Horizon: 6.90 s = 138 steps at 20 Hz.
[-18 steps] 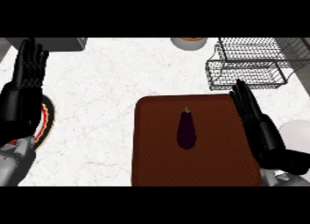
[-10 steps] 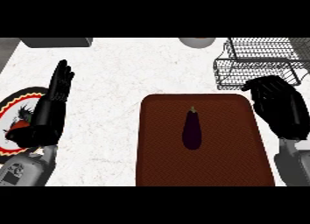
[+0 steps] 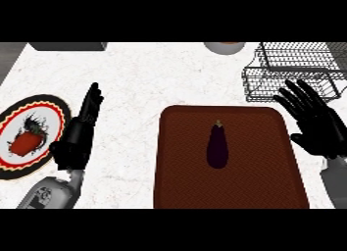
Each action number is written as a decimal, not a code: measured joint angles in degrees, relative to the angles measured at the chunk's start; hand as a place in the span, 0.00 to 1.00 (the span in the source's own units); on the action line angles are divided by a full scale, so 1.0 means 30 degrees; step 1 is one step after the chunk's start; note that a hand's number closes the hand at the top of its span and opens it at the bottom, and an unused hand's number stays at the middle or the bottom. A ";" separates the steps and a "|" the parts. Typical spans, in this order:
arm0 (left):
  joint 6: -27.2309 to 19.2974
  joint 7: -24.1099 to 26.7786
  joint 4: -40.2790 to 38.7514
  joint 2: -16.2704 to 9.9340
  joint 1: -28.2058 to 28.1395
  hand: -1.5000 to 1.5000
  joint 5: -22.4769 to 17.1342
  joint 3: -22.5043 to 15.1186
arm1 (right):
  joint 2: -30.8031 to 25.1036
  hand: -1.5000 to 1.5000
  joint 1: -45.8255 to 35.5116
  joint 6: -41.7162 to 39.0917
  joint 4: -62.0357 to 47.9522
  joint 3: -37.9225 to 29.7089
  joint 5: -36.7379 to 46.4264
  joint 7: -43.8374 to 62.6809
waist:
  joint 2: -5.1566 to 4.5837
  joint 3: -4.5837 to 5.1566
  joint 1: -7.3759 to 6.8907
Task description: Pick the eggplant from the tray and place it in the tiered basket
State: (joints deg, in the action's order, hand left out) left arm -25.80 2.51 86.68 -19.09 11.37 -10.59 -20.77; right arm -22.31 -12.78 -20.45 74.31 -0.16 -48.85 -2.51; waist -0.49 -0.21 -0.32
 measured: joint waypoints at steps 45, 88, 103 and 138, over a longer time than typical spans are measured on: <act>0.1233 -0.1327 0.0300 0.1817 -0.0393 0.50 0.2442 0.1607 | -0.2437 0.00 -0.8387 -0.6705 0.8048 0.7805 1.4969 1.6324 | 0.0184 0.0078 0.0078; 0.4081 -0.1504 0.0593 0.4018 -0.0909 0.50 0.4762 0.4219 | 0.1168 0.00 -0.5858 -0.7808 0.2276 0.6425 2.9361 0.6094 | 0.0159 0.0070 0.0018; 0.4736 -0.1829 0.1159 0.4698 -0.1328 0.50 0.5583 0.4704 | 0.3952 0.00 -0.6068 -0.7492 -0.0277 0.5932 3.2139 0.5235 | 0.0158 0.0072 0.0014; 0.5491 -0.1829 0.1075 0.5498 -0.1048 0.50 0.6395 0.5617 | 0.5519 1.00 -0.4431 -0.0301 -0.3887 0.5591 3.7499 0.1571 | 0.0232 0.0094 0.0039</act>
State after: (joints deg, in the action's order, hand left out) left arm -9.33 -2.97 89.91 -2.60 8.23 8.60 -3.92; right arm -5.75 -26.07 -21.35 62.65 16.61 63.64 2.20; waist 0.20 0.07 -0.20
